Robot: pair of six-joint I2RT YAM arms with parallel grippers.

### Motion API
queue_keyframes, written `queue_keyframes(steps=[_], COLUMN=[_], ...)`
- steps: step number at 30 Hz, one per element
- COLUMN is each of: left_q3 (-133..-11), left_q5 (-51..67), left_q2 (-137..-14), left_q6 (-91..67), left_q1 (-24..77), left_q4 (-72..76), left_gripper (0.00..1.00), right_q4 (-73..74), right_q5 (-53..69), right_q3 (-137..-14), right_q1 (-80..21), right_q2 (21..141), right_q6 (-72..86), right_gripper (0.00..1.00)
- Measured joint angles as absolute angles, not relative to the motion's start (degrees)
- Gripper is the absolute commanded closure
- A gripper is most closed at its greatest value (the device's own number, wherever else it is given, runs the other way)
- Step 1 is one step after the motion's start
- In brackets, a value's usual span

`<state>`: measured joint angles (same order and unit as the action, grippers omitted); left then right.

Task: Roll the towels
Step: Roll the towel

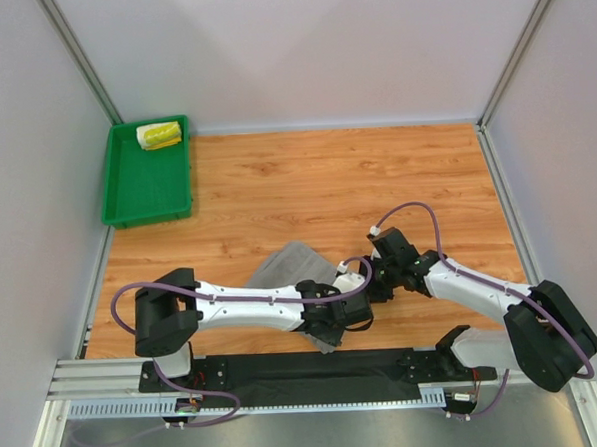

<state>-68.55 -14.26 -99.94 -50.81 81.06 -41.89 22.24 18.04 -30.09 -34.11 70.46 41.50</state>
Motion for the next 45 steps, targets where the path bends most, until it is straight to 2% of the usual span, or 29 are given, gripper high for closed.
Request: queue_keyframes(steps=[12,18,26,29,32,33,35,38,39,45], left_q3=[-63.5,-63.2,-66.5,-67.1,-67.2,-67.2,-67.2,-67.1,-66.9,-65.0], left_q5=[-11.0,-10.7,-14.3,-15.6,-16.6,-16.7,-16.8,-15.9,-15.6,-13.0], left_q2=[-97.5,-98.1,-102.7,-103.7,-104.3,-104.4,-104.5,-104.4,-104.2,-102.1], left_q6=[-48.9,-48.7,-48.7,-48.7,-48.5,-48.5,-48.4,-48.4,-48.3,-48.0], left_q1=[81.0,81.1,82.7,83.0,83.0,83.0,82.7,82.2,82.1,80.9], left_q4=[-33.3,-32.7,-35.9,-36.9,-37.6,-37.7,-37.9,-37.7,-37.4,-35.3], left_gripper=[0.4,0.4,0.42,0.47,0.6,0.71,0.8,0.87,0.95,1.0], right_q4=[24.0,24.7,27.0,28.0,28.8,29.1,29.6,30.5,30.9,34.0], right_q5=[17.9,17.8,17.0,16.4,16.1,16.1,16.1,16.0,16.0,15.0], right_q3=[-31.0,-31.5,-32.9,-33.4,-33.5,-33.5,-33.5,-33.5,-33.5,-34.0], right_q1=[-34.1,-34.2,-34.3,-34.3,-34.0,-33.8,-33.3,-32.6,-32.3,-29.6], right_q2=[70.5,70.5,70.5,70.5,70.4,70.4,70.2,69.6,69.3,67.2], right_q6=[41.0,40.7,39.8,39.0,38.5,38.3,38.0,37.6,37.5,36.0], right_gripper=[0.77,0.72,0.55,0.48,0.46,0.46,0.45,0.39,0.38,0.25])
